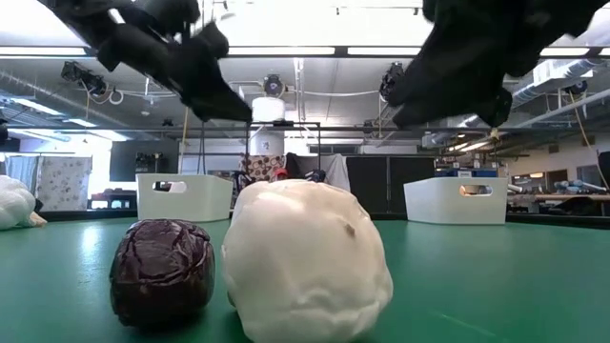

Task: Sort produce into baskets
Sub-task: Put the eggplant into the left white bin

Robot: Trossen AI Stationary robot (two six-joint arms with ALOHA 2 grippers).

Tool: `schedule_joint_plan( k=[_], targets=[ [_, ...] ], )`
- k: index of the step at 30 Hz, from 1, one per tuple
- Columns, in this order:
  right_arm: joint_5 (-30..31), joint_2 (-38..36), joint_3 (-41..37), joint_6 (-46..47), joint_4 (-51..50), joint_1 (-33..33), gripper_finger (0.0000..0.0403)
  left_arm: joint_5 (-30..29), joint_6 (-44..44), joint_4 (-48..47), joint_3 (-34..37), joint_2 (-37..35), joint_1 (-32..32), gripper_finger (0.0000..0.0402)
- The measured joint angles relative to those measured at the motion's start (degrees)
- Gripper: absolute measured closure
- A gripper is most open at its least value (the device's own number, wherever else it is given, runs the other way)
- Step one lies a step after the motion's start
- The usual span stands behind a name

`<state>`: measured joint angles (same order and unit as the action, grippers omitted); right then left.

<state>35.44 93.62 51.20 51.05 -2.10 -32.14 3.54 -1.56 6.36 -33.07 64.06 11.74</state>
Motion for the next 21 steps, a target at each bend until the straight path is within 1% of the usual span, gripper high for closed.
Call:
schedule_joint_plan(
  k=[3, 5, 8, 10, 16, 19, 21],
  targets=[
    [3.48, 0.0, 0.0, 1.64, 1.68, -2.14, 0.0251, 6.56, -1.15, 8.29, 3.57, 0.34, -6.92, 0.02],
    [4.69, 0.0, 0.0, 3.14, 2.1, -3.38, 0.0251, 8.08, -1.55, 13.63, 6.21, 1.08, -11.43, 0.02],
    [6.14, 0.0, 0.0, 4.67, 2.32, -4.91, 0.0251, 8.14, -2.55, 19.87, 9.09, 3.37, -17.48, 0.02],
    [7.58, 0.0, 0.0, 5.44, 2.33, -5.56, 0.0251, 8.12, -2.69, 21.96, 9.86, 5.41, -20.89, 0.02],
    [10.14, 0.0, 0.0, 8.52, 2.42, -6.2, 0.0251, 7.62, -2.36, 31.86, 9.52, 14.6, -29.25, 0.02],
    [10.15, 0.0, 0.0, 8.71, 1.59, -6.44, 0.0251, 7.62, -2.34, 35.0, 7.93, 20.25, -32.65, 0.02],
    [9.95, 0.0, -0.02, 8.57, 1.19, -6.47, 0.0251, 7.6, -2.29, 35.38, 6.48, 23.91, -34.43, 0.02]
  ],
)
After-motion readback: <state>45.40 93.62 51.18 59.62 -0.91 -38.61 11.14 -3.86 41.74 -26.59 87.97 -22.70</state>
